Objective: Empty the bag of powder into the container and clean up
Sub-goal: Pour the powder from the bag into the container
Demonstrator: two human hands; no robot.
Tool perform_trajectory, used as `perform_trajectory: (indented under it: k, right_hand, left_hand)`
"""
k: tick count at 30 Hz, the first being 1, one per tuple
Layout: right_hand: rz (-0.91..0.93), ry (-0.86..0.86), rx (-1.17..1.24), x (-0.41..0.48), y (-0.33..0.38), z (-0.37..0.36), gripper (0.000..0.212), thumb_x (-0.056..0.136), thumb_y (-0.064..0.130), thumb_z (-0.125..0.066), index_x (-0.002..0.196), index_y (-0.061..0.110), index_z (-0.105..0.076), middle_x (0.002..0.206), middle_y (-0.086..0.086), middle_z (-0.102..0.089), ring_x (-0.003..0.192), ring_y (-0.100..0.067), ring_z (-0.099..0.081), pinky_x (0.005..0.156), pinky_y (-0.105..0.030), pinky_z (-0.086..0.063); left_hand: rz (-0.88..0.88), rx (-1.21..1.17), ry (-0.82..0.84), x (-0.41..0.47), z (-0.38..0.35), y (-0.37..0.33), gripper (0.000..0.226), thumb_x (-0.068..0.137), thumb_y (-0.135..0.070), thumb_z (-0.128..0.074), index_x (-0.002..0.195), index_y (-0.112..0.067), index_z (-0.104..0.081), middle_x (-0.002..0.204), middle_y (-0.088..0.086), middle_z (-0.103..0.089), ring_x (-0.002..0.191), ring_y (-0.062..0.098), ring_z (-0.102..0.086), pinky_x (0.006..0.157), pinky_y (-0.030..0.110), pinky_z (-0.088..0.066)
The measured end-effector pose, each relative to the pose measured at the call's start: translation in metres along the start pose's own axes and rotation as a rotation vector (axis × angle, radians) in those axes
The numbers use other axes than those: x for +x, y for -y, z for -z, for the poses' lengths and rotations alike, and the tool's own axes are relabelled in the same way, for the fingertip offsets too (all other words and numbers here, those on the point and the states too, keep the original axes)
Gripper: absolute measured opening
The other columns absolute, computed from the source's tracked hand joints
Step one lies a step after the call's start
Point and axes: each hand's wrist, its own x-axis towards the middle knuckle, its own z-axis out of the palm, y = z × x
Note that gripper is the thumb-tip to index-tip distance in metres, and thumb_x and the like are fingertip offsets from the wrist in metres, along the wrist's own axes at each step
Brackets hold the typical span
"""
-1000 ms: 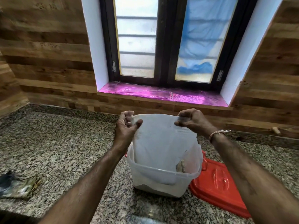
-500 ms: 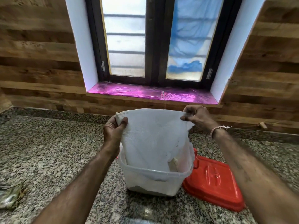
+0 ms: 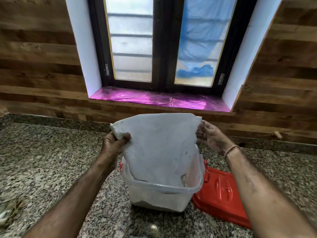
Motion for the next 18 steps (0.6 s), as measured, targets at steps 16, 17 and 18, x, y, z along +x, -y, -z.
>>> perform_trajectory:
  k: [16, 17, 18]
  right_hand:
    - [0.003, 0.038, -0.055, 0.020, -0.006, -0.006, 0.063, 0.074, 0.056, -0.077, 0.119, 0.012, -0.071, 0.117, -0.009, -0.073, 0.100, -0.024, -0.071, 0.085, -0.037, -0.056]
    - [-0.035, 0.098, -0.071, 0.017, -0.012, -0.004, 0.063, 0.072, 0.050, -0.082, 0.120, 0.010, -0.071, 0.118, -0.011, -0.073, 0.101, -0.026, -0.071, 0.085, -0.036, -0.056]
    - [-0.055, 0.120, -0.070, 0.013, -0.015, -0.005, 0.061, 0.068, 0.044, -0.088, 0.117, 0.010, -0.072, 0.114, -0.010, -0.075, 0.097, -0.023, -0.072, 0.079, -0.032, -0.056]
  left_hand:
    - [-0.068, 0.026, -0.216, -0.002, -0.006, 0.008, 0.015, 0.090, 0.001, -0.070, 0.100, -0.011, -0.069, 0.083, -0.005, -0.078, 0.073, 0.006, -0.072, 0.063, 0.020, -0.058]
    - [-0.064, 0.016, -0.230, -0.002, -0.007, 0.008, 0.014, 0.090, 0.001, -0.070, 0.098, -0.011, -0.069, 0.081, -0.006, -0.078, 0.072, 0.006, -0.072, 0.062, 0.020, -0.058]
    - [-0.064, 0.013, -0.238, -0.002, -0.008, 0.008, 0.014, 0.090, 0.001, -0.070, 0.097, -0.011, -0.069, 0.080, -0.006, -0.077, 0.070, 0.005, -0.072, 0.061, 0.019, -0.058]
